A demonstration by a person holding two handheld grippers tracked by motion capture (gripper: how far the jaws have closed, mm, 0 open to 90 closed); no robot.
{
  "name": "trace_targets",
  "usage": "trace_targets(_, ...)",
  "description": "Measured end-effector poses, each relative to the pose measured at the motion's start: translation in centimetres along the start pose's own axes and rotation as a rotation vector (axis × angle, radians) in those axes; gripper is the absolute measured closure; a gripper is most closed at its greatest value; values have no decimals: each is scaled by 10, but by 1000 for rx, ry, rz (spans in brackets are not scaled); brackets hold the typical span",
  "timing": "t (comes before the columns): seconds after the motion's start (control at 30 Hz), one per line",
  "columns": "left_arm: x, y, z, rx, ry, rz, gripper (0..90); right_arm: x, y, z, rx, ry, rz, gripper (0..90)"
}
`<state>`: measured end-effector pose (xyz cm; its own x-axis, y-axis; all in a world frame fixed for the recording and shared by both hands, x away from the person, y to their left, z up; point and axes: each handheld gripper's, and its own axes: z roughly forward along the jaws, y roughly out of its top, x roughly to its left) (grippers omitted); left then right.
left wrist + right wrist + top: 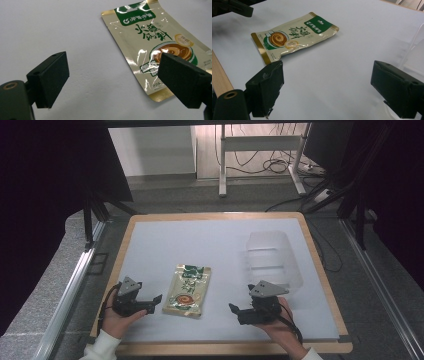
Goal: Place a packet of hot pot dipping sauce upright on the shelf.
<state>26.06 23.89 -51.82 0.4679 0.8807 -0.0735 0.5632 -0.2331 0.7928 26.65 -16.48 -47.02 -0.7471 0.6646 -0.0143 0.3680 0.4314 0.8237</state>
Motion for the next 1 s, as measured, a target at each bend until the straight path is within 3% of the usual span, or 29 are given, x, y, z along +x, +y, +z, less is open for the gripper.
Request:
trace_targets(0.43,0,-1,3,28,-22,-19,109,-5,1,-7,33,6,-20,117)
trace_targets(1.0,0,-2,5,27,-19,-18,108,-6,12,-5,16,35,-17,115)
